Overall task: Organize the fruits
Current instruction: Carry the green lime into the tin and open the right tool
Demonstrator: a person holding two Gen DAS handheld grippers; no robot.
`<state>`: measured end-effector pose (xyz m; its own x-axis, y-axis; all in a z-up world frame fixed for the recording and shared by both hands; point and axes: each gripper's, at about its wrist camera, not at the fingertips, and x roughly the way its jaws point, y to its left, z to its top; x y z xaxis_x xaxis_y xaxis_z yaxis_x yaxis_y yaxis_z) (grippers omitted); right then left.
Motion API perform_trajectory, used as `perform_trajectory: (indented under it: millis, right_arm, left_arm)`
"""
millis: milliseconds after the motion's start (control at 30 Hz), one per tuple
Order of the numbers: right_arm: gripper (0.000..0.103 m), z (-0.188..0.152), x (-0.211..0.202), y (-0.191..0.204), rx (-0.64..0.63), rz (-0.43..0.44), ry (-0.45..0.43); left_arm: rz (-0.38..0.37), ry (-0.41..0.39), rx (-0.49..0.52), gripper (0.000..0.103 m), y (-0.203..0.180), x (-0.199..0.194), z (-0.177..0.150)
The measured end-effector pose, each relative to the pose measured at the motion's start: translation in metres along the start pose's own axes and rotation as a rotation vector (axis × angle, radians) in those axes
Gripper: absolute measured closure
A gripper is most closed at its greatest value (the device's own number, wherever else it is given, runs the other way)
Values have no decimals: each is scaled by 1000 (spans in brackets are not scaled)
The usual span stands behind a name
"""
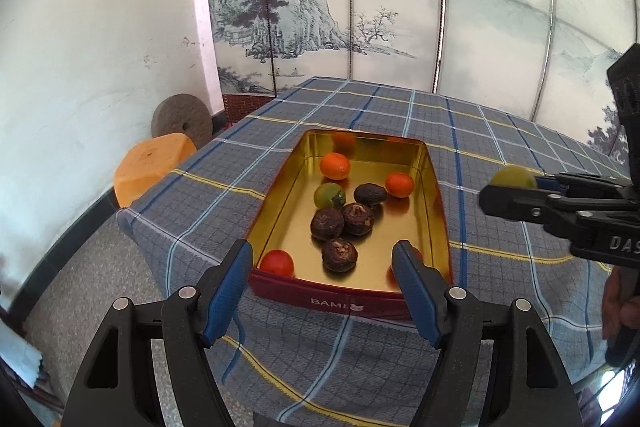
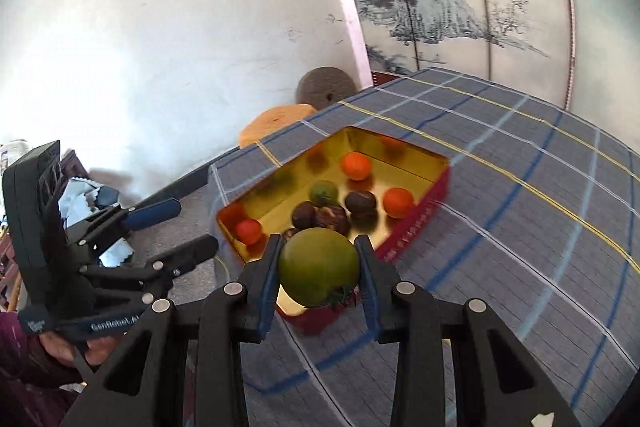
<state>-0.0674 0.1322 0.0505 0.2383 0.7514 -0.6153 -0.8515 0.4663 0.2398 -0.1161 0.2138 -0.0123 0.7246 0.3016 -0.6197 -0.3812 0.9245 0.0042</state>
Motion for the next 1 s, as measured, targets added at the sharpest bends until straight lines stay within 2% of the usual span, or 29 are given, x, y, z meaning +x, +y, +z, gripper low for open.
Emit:
perform_trajectory:
  millis: [133, 333, 400, 1000]
  right_arm:
    - [70, 8, 24, 5, 15, 22, 14]
    - [69, 12, 56, 7, 26, 17, 46]
    - [69, 13, 65, 7, 32, 7, 58]
    - [67, 10, 95, 3, 58, -25, 103]
  left_arm:
    - [10, -39, 5, 30, 7, -4, 4]
    - [28, -61, 20, 23, 13, -7, 9]
    - [29, -60, 19, 18, 16, -7, 10]
    - [58, -53, -5, 8, 29, -2, 14]
